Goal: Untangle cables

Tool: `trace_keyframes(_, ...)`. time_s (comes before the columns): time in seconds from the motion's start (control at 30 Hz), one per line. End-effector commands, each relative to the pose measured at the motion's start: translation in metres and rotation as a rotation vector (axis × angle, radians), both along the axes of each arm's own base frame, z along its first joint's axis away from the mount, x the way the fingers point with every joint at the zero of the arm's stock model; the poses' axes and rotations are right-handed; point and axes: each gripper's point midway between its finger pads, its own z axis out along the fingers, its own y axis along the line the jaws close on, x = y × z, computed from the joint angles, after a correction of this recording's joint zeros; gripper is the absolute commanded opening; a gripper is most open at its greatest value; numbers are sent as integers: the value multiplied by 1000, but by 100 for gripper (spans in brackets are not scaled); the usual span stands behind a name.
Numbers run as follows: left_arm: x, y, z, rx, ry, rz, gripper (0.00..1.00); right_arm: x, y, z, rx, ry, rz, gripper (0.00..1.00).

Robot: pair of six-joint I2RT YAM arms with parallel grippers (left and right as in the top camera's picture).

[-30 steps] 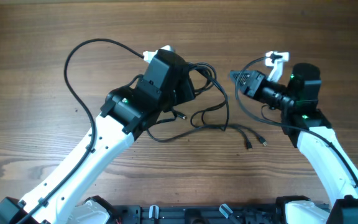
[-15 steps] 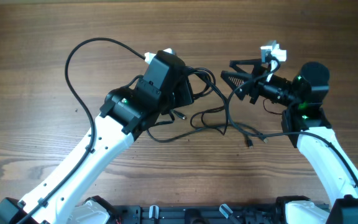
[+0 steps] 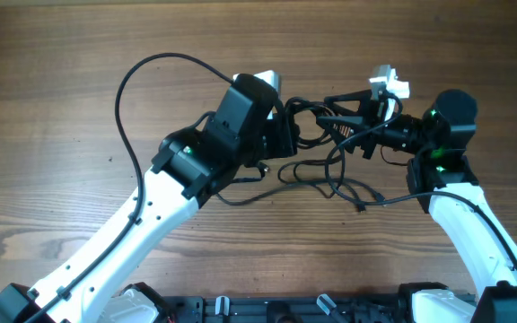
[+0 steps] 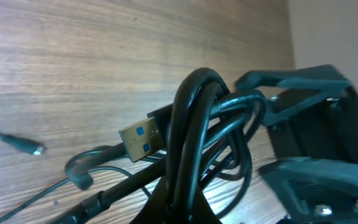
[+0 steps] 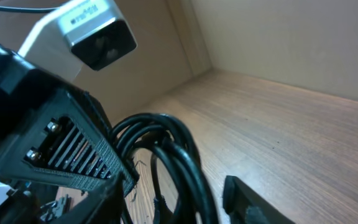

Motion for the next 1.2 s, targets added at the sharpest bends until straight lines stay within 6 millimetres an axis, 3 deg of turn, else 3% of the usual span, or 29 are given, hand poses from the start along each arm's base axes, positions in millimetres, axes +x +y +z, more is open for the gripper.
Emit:
trace_keyframes(0.0, -2, -4, 15, -32, -45, -30, 4, -4, 3, 1, -3, -20, 35, 48)
trace_keyframes(0.1, -2, -4, 15, -30, -47, -27, 4, -4, 3, 1, -2, -20, 35, 43)
trace_keyframes(0.13, -2, -4, 15, -30, -48, -27, 4, -4, 3, 1, -3, -20, 35, 35)
trace_keyframes(0.17, -2, -4, 15, -30, -48, -27, 4, -4, 3, 1, -3, -20, 35, 13)
trace_keyframes(0.2, -2, -4, 15, -30, -47, -28, 4, -4, 3, 1, -3, -20, 35, 4)
trace_keyframes(0.43, -2, -4, 15, -30, -47, -27, 4, -3, 2, 0, -2, -13, 26, 4)
trace_keyframes(0.53, -2, -4, 15, -29, -47, -27, 4, 15, -6, -8, 13, 102, -96, 4)
trace_keyframes(0.67, -2, -4, 15, -29, -46, -27, 4, 45, -30, -39, 18, 337, -363, 4)
trace_keyframes(0.8, -2, -3, 14, -26, -44, -27, 4, 57, -54, -71, -9, 503, -565, 4)
trace_keyframes(0.93, -2, -3, 14, -24, -45, -24, 4, 58, -69, -93, -31, 613, -683, 4)
trace_keyframes(1.17, -2, -3, 14, -24, -45, -24, 4, 54, -74, -105, -23, 703, -730, 4)
